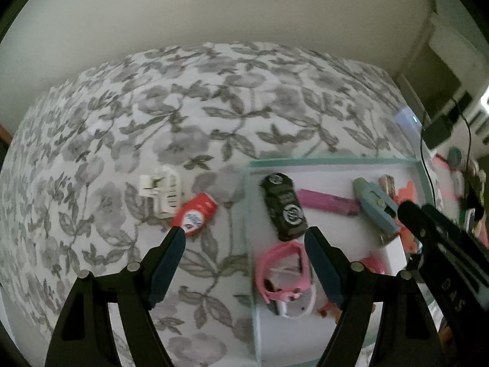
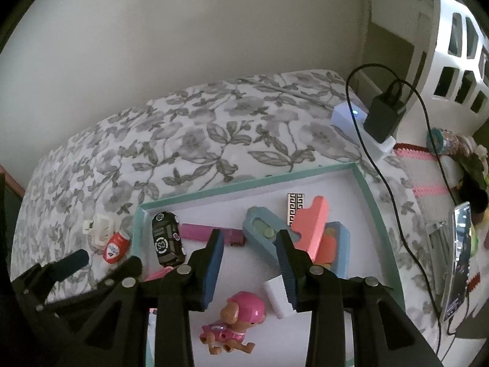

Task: Organize rigid objects
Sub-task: 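Open the left tool to drop the band while the right tool releases the block into the tray, then move both open tools back to the white clip and red tube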

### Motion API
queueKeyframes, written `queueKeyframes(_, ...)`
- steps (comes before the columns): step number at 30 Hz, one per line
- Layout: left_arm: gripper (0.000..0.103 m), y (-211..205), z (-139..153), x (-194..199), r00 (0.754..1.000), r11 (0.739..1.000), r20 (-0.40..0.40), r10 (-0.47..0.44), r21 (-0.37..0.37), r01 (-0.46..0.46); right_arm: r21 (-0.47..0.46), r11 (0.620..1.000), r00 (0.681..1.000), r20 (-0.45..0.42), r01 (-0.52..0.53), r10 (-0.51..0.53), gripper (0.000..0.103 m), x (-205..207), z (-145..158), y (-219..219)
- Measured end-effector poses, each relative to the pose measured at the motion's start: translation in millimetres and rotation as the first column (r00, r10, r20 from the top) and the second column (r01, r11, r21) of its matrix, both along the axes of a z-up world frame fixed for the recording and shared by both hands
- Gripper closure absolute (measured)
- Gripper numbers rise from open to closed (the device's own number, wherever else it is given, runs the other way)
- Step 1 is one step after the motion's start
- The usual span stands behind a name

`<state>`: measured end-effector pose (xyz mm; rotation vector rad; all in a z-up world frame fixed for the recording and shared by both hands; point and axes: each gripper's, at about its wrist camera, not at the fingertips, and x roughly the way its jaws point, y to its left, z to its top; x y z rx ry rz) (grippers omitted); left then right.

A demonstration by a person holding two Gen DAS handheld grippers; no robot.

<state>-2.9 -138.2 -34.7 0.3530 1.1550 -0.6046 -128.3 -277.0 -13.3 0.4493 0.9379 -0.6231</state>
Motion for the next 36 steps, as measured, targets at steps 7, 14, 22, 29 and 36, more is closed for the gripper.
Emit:
queueKeyframes(7,0.004,52.5,-5.5,52.9,0.978,0.976,-0.056,0.201,-0.069,-0.205,0.006,0.996,0.996,0.007,-0.084,0.084,0.038,16.8,-6.7,19.3)
queueKeyframes(14,0.003,103.5,-11.3,88.8,0.936,0.932,-0.052,0.348,-0.086,-0.351,0.002,0.983,0.981,-0.051,-0.186,0.186,0.034,43.7,-23.0,49.9)
queueKeyframes(22,0.003,126.8,-17.1,109.4,0.925,0.921,-0.06,0.374,-0.088,-0.378,0.062,0.965,0.965,-0.046,-0.256,0.259,0.033,70.2,-38.1,79.8)
queueKeyframes(29,0.003,111.3,-17.0,111.9,0.946,0.939,-0.077,0.315,-0.117,-0.323,0.035,0.949,0.946,-0.078,-0.313,0.315,0.033,92.9,-45.3,98.1)
queueKeyframes(36,0.003,79.3,-22.5,111.5,0.966,0.96,-0.073,0.246,-0.118,-0.253,0.025,0.958,0.955,-0.068,-0.287,0.288,0.033,109.2,-43.0,85.9)
